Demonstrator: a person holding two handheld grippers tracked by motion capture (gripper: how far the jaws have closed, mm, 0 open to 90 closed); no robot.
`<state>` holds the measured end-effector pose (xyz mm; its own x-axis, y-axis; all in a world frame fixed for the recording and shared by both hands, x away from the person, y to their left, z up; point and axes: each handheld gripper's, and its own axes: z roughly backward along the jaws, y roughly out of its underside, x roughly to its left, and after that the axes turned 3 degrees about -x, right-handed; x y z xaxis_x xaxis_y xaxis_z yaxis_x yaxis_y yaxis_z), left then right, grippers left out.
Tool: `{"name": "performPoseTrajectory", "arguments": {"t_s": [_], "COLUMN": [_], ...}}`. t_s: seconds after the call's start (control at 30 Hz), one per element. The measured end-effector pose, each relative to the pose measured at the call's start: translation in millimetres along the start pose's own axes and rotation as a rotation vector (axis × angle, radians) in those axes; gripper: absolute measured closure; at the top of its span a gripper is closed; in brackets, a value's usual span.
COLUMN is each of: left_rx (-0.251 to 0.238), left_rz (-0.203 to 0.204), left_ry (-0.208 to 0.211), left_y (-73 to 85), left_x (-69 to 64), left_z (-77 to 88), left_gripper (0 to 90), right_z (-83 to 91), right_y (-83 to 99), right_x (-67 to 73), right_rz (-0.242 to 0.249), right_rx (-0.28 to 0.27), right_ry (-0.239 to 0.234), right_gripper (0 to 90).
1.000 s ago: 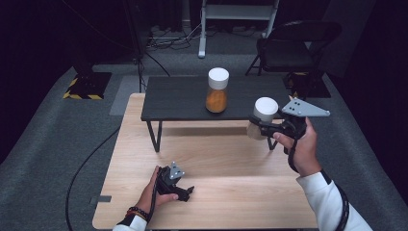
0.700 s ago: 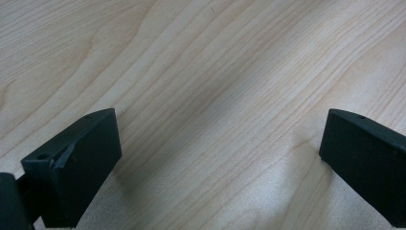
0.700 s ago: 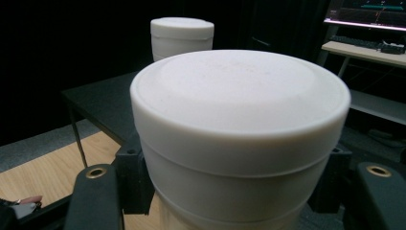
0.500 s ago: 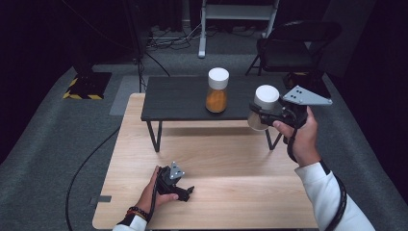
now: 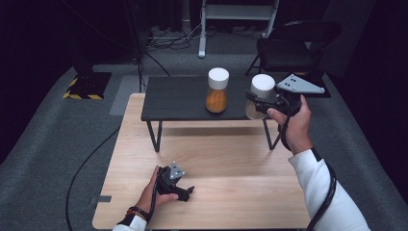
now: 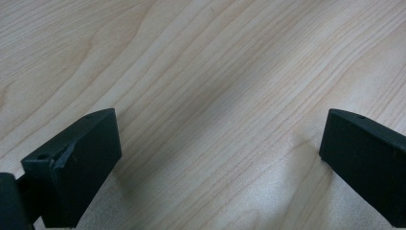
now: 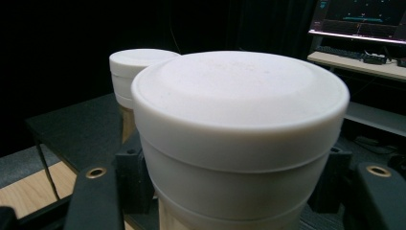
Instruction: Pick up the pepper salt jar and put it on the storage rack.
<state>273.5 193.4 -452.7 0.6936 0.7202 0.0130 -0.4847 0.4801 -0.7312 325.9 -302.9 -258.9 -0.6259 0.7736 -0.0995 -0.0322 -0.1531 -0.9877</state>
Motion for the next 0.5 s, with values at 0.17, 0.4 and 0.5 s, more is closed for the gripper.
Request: {"name": "performPoseTrajectory", "arguments": {"t_s": [0.17, 0.4, 0.5], "left_rx": [-0.003, -0.004, -0.004], "left_rz": [0.003, 0.004, 0.004], "left_ry": [0.0, 0.001, 0.0], "left_y": [0.5, 0.7, 0.8], "left_x": [-0.1, -0.1, -0.3], "left_z": [-0.2, -0.2, -0.2], "left_gripper": [0.4, 0.4, 0.4], "right_z": [-9.7, -21.1, -24.9], "right_y": [-0.3, 0.5, 1.6], "right_x": [-0.2, 0.2, -1.2], "right_rz": [-0.004, -0.017, -0.024], "right_rx": [-0.004, -0.008, -0.012], "right_ry": [0.011, 0.021, 0.022], "right_gripper": [33.7, 33.8, 33.7]}}
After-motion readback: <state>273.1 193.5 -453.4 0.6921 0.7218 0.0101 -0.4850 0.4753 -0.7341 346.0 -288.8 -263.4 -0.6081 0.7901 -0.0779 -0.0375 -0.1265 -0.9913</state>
